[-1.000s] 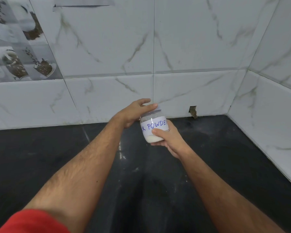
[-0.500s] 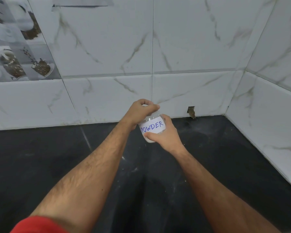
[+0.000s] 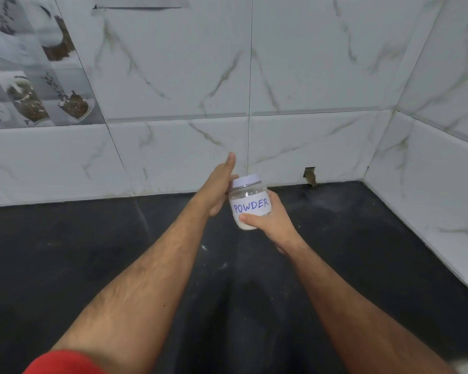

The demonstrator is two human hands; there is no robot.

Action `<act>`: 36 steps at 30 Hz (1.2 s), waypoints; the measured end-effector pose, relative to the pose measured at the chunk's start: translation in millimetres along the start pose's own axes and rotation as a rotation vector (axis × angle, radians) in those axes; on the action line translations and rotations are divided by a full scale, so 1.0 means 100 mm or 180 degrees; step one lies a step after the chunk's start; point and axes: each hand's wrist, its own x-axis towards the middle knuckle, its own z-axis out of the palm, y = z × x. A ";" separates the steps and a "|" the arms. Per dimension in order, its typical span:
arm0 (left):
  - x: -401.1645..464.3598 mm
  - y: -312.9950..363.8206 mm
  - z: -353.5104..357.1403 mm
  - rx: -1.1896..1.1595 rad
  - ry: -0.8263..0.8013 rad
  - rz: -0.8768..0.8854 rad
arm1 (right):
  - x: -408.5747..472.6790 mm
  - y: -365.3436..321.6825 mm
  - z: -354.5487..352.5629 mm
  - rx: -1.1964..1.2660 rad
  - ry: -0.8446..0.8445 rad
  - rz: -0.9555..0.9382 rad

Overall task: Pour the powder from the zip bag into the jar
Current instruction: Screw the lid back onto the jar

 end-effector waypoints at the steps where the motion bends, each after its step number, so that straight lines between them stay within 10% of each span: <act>1: -0.05 -0.09 -0.05 -0.0154 -0.0015 -0.0110 | -0.02 0.02 0.00 0.0110 0.0040 0.0031; 36: 0.57 -1.41 0.56 0.0263 0.0186 -0.0700 | 0.75 1.01 -1.05 -0.0881 -0.0517 0.0818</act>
